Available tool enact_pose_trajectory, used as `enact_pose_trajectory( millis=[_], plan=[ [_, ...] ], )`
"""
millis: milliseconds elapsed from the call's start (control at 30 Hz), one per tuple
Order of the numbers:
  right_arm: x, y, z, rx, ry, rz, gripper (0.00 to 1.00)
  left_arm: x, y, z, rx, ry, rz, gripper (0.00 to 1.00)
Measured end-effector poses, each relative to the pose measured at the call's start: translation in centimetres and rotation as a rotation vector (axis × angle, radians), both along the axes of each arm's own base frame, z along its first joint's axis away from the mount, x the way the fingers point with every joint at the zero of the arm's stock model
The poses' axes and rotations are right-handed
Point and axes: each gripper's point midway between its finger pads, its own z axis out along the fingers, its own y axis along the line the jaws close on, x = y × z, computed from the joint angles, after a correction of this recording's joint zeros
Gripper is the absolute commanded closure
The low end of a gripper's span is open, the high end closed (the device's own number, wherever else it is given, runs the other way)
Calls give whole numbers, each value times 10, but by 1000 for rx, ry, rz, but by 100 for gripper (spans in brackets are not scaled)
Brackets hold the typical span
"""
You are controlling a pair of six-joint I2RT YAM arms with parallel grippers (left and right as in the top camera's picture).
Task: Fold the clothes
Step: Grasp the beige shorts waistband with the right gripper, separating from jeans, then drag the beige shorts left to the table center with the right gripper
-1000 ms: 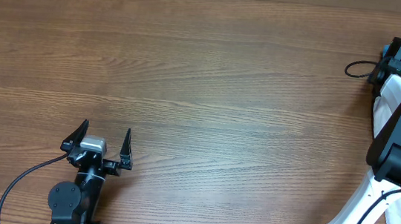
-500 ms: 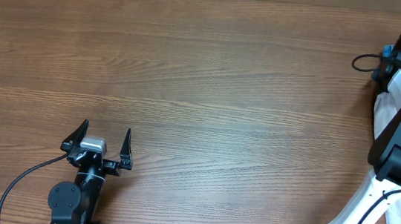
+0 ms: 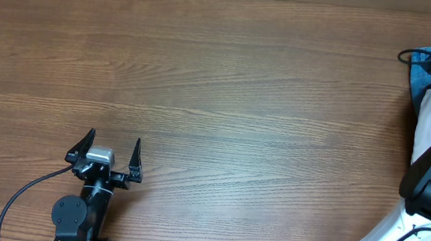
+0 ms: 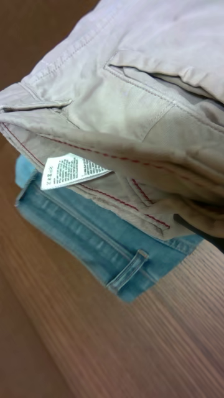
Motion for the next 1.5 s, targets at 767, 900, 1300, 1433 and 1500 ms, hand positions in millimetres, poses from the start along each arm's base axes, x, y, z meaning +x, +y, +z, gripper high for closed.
enact_pose_trajectory(
  millis=[767,900,1300,1433,1500],
  plan=[
    [39,446,3,305,-45,814,96,0,0,0,0,0,0,0],
    [7,537,9,453,-64,939,96,0,0,0,0,0,0,0],
    [-101,708,30,666,-81,1207,43,0,0,0,0,0,0,0],
    [-121,731,37,697,-97,1256,9,0,0,0,0,0,0,0],
    [-124,734,36,698,-93,1263,5,0,0,0,0,0,0,0]
  ],
)
